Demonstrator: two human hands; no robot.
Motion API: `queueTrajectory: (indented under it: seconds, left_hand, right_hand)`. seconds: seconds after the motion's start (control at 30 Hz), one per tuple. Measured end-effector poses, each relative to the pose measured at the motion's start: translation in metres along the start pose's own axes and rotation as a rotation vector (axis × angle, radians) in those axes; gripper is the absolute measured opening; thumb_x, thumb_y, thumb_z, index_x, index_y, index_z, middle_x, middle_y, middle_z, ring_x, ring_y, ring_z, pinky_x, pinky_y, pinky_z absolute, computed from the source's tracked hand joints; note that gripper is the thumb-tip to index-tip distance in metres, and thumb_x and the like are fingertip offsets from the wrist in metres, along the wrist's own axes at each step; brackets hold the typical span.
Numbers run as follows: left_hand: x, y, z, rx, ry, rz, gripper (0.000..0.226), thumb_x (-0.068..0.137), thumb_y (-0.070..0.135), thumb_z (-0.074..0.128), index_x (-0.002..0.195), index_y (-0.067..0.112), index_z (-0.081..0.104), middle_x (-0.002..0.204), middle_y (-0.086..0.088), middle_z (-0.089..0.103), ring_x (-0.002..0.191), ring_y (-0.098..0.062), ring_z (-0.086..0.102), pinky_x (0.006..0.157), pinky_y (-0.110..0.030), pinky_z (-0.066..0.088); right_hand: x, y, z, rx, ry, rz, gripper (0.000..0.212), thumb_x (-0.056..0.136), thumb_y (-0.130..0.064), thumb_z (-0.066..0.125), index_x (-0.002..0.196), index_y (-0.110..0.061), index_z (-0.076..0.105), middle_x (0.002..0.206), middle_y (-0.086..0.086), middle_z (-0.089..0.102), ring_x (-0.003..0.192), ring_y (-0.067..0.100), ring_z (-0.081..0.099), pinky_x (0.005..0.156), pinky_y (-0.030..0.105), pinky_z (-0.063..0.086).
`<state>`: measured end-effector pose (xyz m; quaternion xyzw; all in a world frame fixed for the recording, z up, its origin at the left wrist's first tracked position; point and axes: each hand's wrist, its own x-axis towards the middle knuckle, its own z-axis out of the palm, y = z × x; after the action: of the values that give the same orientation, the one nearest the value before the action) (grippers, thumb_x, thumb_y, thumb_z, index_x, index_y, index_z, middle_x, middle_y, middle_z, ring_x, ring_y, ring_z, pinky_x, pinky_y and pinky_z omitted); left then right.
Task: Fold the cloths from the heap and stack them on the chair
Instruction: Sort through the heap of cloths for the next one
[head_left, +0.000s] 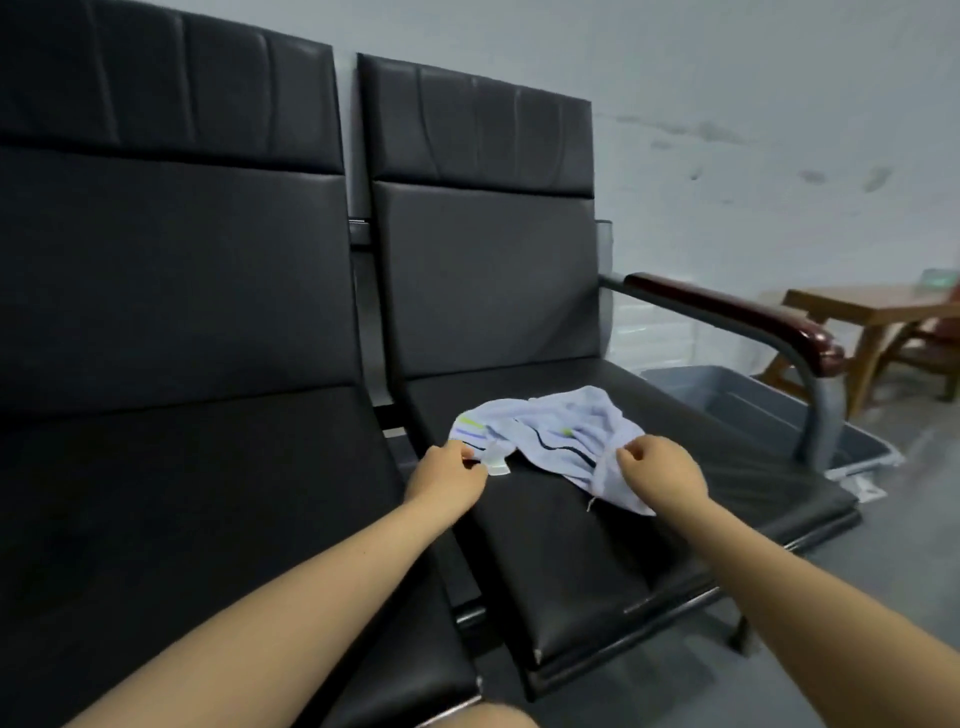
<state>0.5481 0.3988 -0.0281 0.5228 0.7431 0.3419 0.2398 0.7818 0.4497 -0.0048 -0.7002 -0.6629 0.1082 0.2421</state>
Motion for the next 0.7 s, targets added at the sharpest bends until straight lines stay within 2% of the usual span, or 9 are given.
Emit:
queueTrajectory:
  seconds: [0.07,0.1,0.17,0.2,0.3,0.37,0.43,0.57,0.7]
  left_hand:
    - [0.020,0.012,0.017,0.059,0.102,0.075,0.030,0.092,0.030,0.050,0.120,0.023,0.058,0.124,-0.004,0.051,0.118,-0.024,0.049,0.089,-0.031,0.043]
    - [0.028,0.019,0.022,0.075,0.150,0.107,0.032,0.092,0.031,0.051,0.122,0.022,0.057,0.127,-0.004,0.048,0.122,-0.024,0.043,0.089,-0.031,0.040]
    - [0.049,0.029,0.029,0.109,0.201,0.151,0.038,0.093,0.034,0.051,0.128,0.022,0.053,0.133,-0.003,0.045,0.127,-0.023,0.035,0.092,-0.032,0.039]
    - [0.061,0.031,0.034,0.130,0.190,0.148,0.043,0.093,0.037,0.050,0.133,0.021,0.049,0.137,-0.004,0.043,0.129,-0.024,0.034,0.095,-0.033,0.038]
    - [0.088,0.034,0.043,0.214,0.086,0.029,0.059,0.088,0.054,0.046,0.136,0.019,0.048,0.135,-0.005,0.053,0.124,-0.027,0.048,0.097,-0.035,0.044]
    - [0.094,0.039,0.048,0.282,0.004,0.041,0.049,0.086,0.054,0.042,0.115,0.017,0.058,0.111,0.006,0.064,0.103,-0.025,0.063,0.089,-0.034,0.051]
    - [0.088,0.046,0.055,0.263,-0.094,0.087,0.028,0.091,0.048,0.043,0.102,0.025,0.054,0.095,0.008,0.056,0.091,-0.023,0.065,0.077,-0.030,0.051]
    - [0.068,0.045,0.043,-0.413,-0.155,-0.107,0.020,0.082,0.039,0.060,0.080,0.019,0.055,0.072,0.000,0.054,0.054,-0.011,0.050,0.050,-0.019,0.035]
    - [0.041,0.028,-0.043,-0.663,0.103,-0.001,0.028,0.097,0.026,0.055,0.070,0.017,0.055,0.067,0.002,0.055,0.063,-0.011,0.051,0.050,-0.017,0.038]
  right_hand:
    - [0.028,0.009,0.003,0.002,0.036,0.030,0.030,0.091,-0.028,0.049,0.067,-0.014,0.060,0.083,0.012,0.059,0.085,0.033,0.056,0.067,0.034,0.042]
    - [0.041,0.012,0.007,0.005,0.046,0.043,0.031,0.092,-0.036,0.049,0.087,-0.012,0.066,0.098,0.015,0.061,0.097,0.034,0.056,0.074,0.035,0.044]
    - [0.060,0.012,0.017,0.040,0.000,0.130,0.059,0.089,-0.056,0.051,0.121,-0.007,0.058,0.123,0.017,0.056,0.117,0.035,0.050,0.088,0.040,0.043]
    - [0.065,0.011,0.026,0.075,-0.043,0.180,0.070,0.084,-0.062,0.053,0.126,-0.006,0.054,0.126,0.017,0.055,0.119,0.035,0.049,0.092,0.040,0.042]
    - [0.064,0.008,0.052,0.067,-0.085,0.117,0.054,0.082,-0.062,0.048,0.104,-0.015,0.064,0.099,0.008,0.067,0.093,0.028,0.061,0.076,0.035,0.047]
    - [0.061,0.001,0.064,0.079,-0.095,0.049,0.047,0.087,-0.058,0.045,0.086,-0.016,0.065,0.081,0.003,0.067,0.076,0.022,0.062,0.069,0.034,0.048]
    - [0.056,-0.009,0.070,0.245,-0.141,0.037,0.046,0.088,-0.056,0.052,0.079,-0.014,0.067,0.075,0.003,0.068,0.073,0.020,0.063,0.068,0.033,0.049]
    - [0.038,-0.027,0.060,0.725,-0.201,0.135,0.037,0.087,-0.046,0.064,0.088,-0.009,0.069,0.081,0.007,0.071,0.075,0.018,0.065,0.068,0.031,0.050]
    - [0.012,-0.077,0.035,0.921,-0.266,0.213,0.039,0.087,-0.052,0.061,0.103,-0.016,0.060,0.086,0.002,0.064,0.072,0.015,0.059,0.068,0.029,0.042]
